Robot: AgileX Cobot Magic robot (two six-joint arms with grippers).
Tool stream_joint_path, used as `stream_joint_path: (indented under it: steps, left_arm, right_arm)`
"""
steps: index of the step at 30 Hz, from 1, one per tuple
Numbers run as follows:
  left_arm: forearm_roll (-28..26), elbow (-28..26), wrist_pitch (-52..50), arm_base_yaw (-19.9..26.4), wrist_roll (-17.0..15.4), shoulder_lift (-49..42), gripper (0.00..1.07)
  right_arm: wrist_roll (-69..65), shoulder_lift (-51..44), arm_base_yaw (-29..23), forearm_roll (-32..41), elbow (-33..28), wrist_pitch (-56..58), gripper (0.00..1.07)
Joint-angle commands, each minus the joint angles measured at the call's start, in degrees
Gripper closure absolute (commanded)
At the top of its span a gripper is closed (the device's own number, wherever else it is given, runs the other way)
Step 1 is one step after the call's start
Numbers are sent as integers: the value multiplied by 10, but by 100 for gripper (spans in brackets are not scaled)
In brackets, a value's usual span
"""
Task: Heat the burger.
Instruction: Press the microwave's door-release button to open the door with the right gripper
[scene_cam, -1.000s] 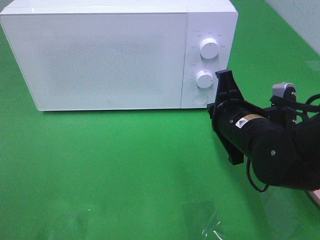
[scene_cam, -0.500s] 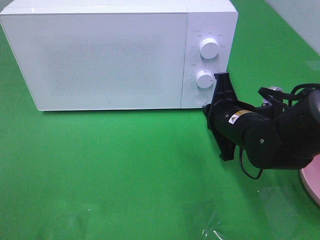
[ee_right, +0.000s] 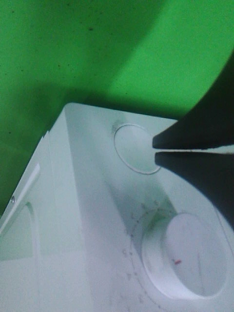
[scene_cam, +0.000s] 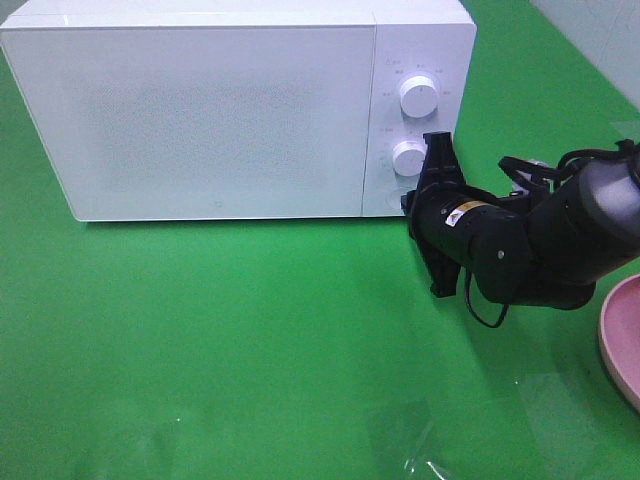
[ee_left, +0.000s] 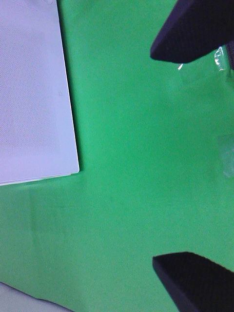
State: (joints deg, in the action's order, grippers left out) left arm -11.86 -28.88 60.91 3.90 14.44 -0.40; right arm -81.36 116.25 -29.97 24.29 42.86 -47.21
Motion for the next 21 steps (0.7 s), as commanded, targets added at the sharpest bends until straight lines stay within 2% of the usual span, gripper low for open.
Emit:
stream_joint_path:
  steps: [1, 13, 21]
  left_arm:
    - [-3, 0, -7, -3, -1, -10, 9]
    - [-3, 0, -7, -3, -1, -10, 9]
    - [-3, 0, -7, -3, -1, -10, 9]
  right_arm:
    - [1, 7, 6, -13, 14, 9, 107]
    - [-11, 55, 6, -6, 60, 3, 107]
    - [-7, 65, 12, 5, 66, -31, 107]
